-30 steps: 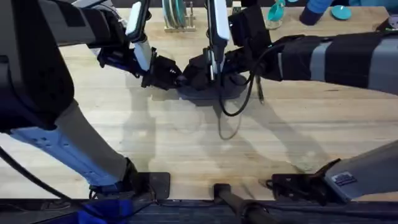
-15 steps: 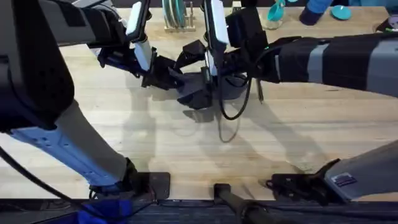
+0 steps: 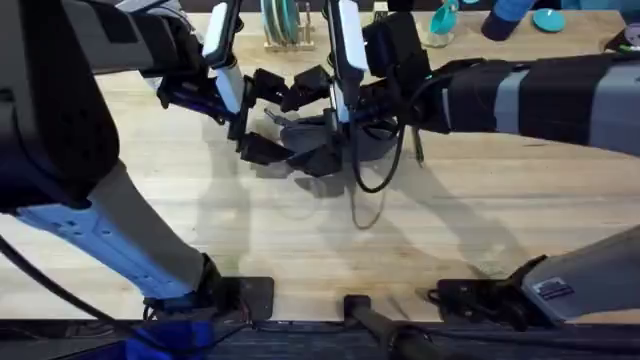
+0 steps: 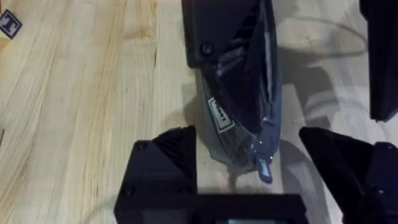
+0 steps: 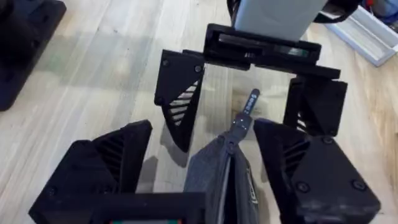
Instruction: Unzip the bag, pick up the pens from the table one at a time and place them inside, then zip the bag closed.
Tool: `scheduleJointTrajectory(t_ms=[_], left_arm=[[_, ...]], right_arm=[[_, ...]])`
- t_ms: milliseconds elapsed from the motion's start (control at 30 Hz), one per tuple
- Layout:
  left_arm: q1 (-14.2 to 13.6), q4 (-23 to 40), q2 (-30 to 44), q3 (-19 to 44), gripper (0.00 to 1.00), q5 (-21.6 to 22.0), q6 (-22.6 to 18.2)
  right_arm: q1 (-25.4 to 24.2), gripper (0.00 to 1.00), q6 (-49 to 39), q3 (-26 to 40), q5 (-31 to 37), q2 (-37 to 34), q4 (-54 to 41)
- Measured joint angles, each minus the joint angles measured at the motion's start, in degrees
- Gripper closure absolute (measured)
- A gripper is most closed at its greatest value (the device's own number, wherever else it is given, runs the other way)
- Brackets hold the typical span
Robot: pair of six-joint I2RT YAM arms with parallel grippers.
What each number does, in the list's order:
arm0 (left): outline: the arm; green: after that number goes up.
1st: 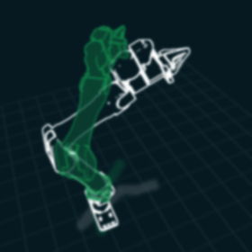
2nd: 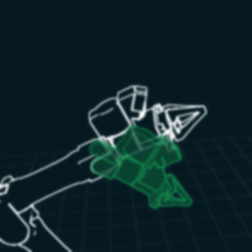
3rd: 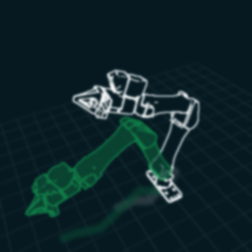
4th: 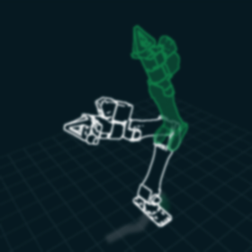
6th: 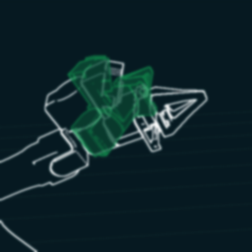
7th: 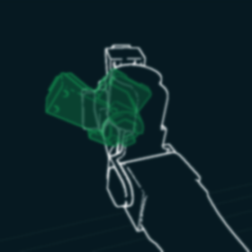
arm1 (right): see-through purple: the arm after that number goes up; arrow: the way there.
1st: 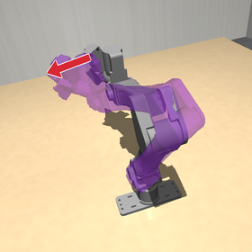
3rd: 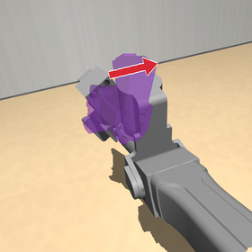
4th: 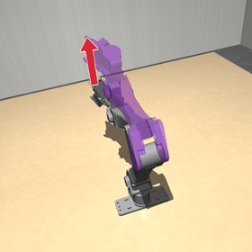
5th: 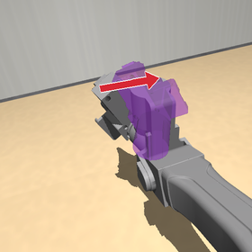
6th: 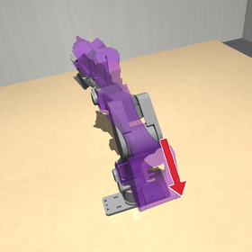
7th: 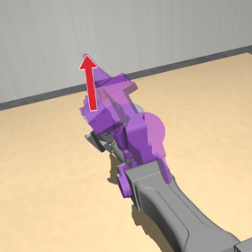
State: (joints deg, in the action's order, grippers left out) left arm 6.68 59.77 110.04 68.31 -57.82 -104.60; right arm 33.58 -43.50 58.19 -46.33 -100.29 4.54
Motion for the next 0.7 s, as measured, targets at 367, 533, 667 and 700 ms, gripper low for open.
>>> scheduleJointTrajectory(t_ms=[367,533,667,700], left_arm=[[0.0,-1.0,0.0,0.0,0.006,0.0,0.0],[0.6,-0.2,0.0,0.0,0.006,0.0,0.0],[1.9,0.7,-1.6,0.0,0.006,0.0,0.0],[2.3,1.0,-2.5,0.0,0.006,0.0,0.0]], right_arm=[[0.0,0.005,0.0,0.0,0.0,0.0,-0.2],[0.0,0.005,0.7,0.0,2.2,0.8,-0.7],[0.0,0.005,1.3,0.0,6.0,3.5,-2.9],[0.0,0.005,1.4,0.0,6.9,4.3,-3.6]])
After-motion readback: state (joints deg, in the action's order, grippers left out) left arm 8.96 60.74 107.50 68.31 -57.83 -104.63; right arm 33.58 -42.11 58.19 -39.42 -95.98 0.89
